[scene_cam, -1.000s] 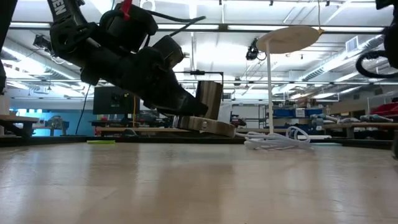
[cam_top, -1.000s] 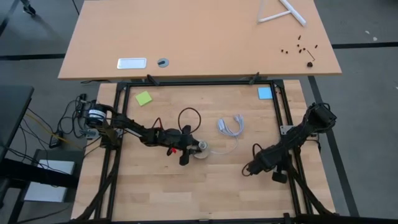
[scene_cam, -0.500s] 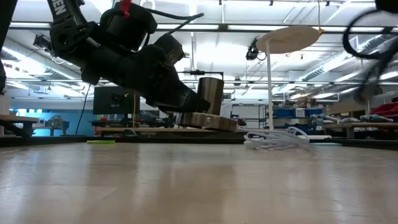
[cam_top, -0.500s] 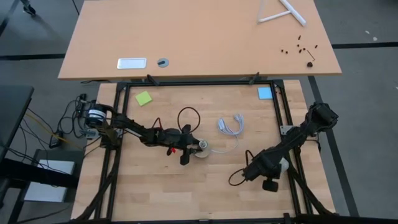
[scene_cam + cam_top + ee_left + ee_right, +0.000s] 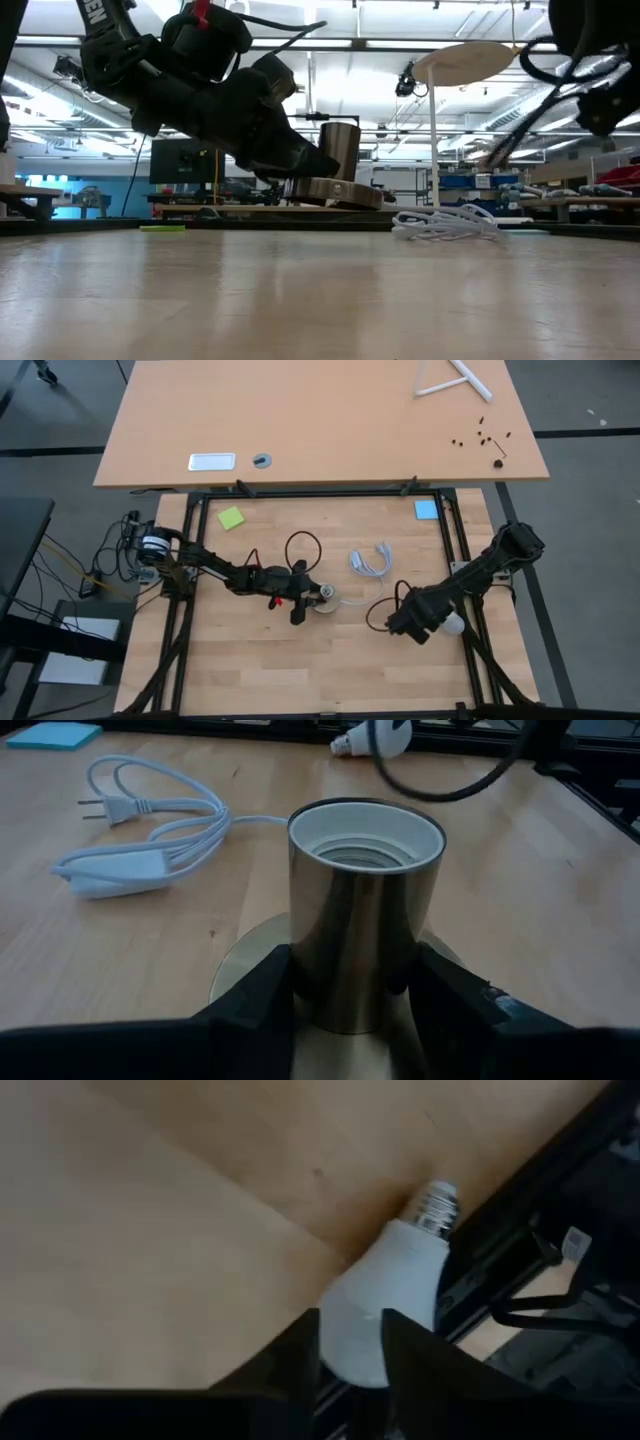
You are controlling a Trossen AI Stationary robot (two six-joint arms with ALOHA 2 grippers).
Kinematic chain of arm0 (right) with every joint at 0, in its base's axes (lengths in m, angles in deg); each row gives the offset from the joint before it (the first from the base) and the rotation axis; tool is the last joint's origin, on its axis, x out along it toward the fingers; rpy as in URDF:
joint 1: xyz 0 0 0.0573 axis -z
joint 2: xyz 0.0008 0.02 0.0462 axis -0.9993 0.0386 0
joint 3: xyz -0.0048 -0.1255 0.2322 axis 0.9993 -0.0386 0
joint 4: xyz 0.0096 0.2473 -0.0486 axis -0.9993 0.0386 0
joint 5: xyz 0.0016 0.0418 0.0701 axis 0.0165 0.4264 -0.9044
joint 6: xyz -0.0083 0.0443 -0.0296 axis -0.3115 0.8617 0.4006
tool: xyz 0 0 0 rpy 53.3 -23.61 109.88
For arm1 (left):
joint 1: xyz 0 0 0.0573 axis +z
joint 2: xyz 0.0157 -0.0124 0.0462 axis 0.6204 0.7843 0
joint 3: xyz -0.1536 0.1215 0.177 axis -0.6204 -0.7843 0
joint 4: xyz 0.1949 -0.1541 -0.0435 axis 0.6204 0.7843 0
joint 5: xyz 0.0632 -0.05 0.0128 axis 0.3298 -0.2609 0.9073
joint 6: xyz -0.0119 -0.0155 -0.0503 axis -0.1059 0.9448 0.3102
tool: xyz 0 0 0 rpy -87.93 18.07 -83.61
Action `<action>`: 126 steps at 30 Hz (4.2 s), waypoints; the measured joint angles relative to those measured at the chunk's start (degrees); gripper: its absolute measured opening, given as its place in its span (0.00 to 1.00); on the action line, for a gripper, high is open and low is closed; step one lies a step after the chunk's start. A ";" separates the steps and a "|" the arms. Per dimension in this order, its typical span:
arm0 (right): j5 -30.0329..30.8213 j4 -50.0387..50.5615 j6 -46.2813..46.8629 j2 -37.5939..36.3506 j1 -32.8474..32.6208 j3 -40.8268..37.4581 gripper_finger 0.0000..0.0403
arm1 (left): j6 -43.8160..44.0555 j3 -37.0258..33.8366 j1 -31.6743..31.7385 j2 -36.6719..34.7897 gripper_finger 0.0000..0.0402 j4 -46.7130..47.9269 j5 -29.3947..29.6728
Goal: Screw lightbulb
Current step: Insert the lightbulb into the lamp
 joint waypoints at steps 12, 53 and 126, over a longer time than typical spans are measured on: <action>-3.43 0.38 -5.62 -0.13 1.79 -6.05 0.58 | -0.54 0.00 0.11 0.00 0.40 -0.52 -1.02; -9.74 0.51 -17.22 -0.22 -7.28 3.40 0.05 | -1.45 0.00 0.11 0.00 0.40 -0.35 -0.82; 12.64 -5.75 -20.38 -18.80 14.98 -12.82 0.47 | -2.70 0.02 0.33 0.02 0.40 0.16 -0.30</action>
